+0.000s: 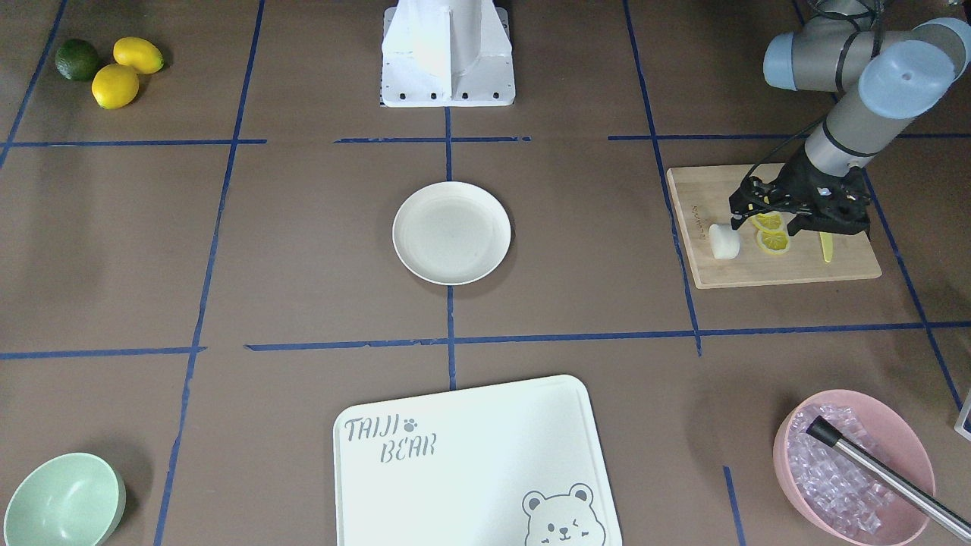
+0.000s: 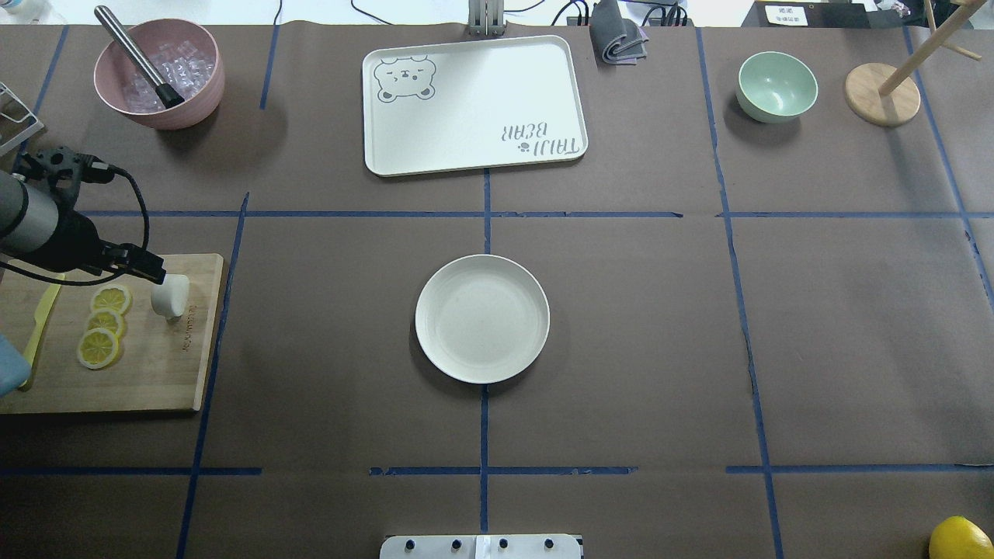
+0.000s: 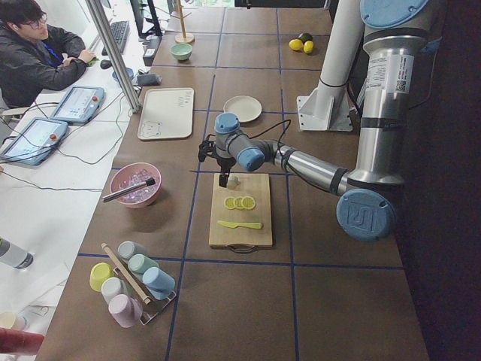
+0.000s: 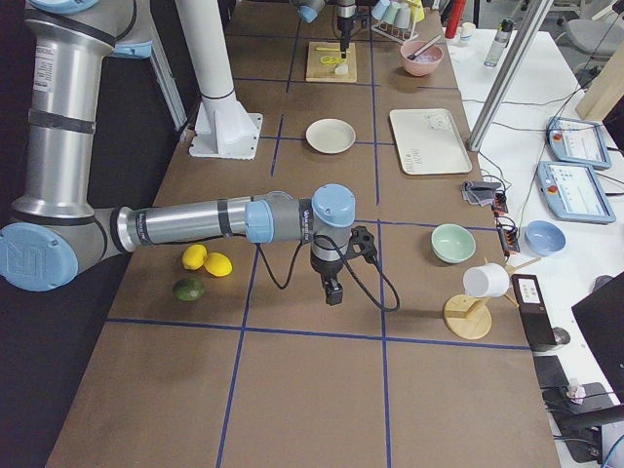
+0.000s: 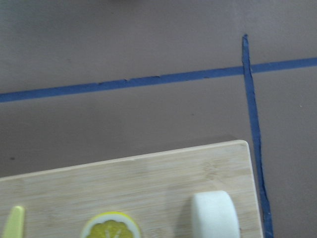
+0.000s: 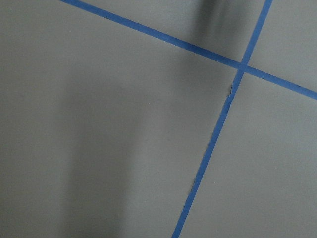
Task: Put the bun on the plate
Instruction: 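Reach the left gripper over the white bun on the cutting board, then lower and close the left gripper on the white bun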
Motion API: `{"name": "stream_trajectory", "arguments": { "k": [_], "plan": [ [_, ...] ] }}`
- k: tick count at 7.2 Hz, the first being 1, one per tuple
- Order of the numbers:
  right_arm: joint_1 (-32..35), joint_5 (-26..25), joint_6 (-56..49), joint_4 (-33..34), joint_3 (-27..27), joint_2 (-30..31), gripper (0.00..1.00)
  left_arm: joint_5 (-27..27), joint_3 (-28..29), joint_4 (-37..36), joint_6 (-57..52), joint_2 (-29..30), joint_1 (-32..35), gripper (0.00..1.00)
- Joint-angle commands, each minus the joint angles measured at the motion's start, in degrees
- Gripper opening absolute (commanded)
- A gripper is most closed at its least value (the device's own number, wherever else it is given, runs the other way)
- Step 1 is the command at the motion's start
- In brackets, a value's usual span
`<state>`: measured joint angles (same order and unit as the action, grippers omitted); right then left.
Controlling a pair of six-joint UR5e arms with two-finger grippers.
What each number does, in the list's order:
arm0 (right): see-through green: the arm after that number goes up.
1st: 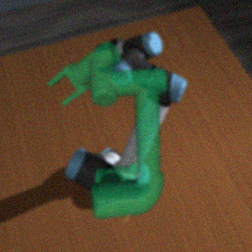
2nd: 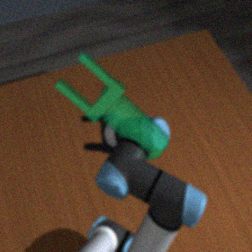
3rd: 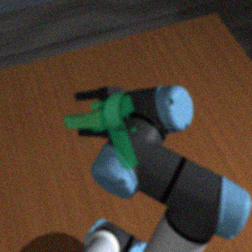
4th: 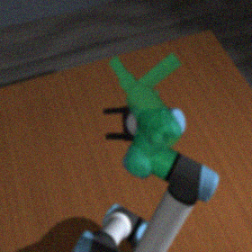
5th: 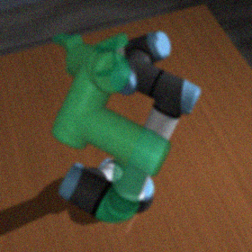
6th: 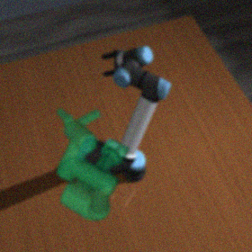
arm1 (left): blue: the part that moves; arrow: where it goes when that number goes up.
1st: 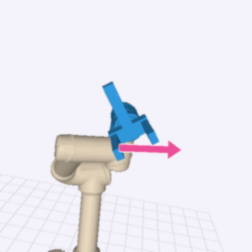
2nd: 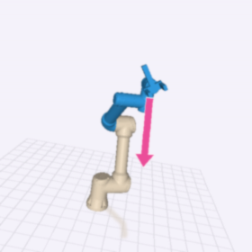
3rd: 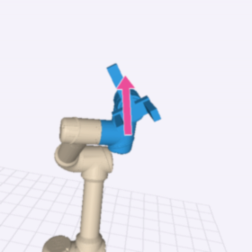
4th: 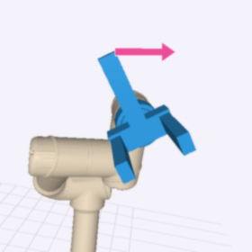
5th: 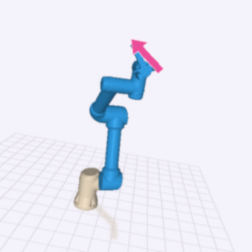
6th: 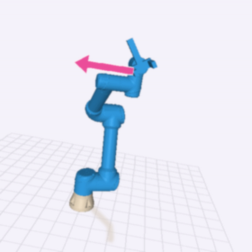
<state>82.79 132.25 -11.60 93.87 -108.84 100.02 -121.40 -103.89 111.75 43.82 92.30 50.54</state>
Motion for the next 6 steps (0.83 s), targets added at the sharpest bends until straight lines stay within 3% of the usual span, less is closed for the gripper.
{"name": "stream_trajectory", "arguments": {
  "k": [1, 4, 5, 6],
  "plan": [
    [0.00, -0.15, 0.00, 0.00, 0.03, 0.00, 1.00, 3.52, 1.84, 0.84, 0.74, 0.25, -4.38, 1.00],
    [0.00, -0.15, 0.00, -0.17, 0.56, 0.00, 1.00, 3.19, 7.21, 0.84, 1.62, 4.37, -4.57, 0.99],
    [0.00, -0.15, 0.00, -0.17, 0.56, 0.00, 1.00, 2.92, 7.13, 0.84, 1.45, 4.47, -4.57, 0.55],
    [-0.09, -0.15, 0.00, -0.17, 0.56, 0.00, 1.00, 2.31, 7.13, 0.58, 1.45, 4.55, -4.75, 0.28]
  ]
}}
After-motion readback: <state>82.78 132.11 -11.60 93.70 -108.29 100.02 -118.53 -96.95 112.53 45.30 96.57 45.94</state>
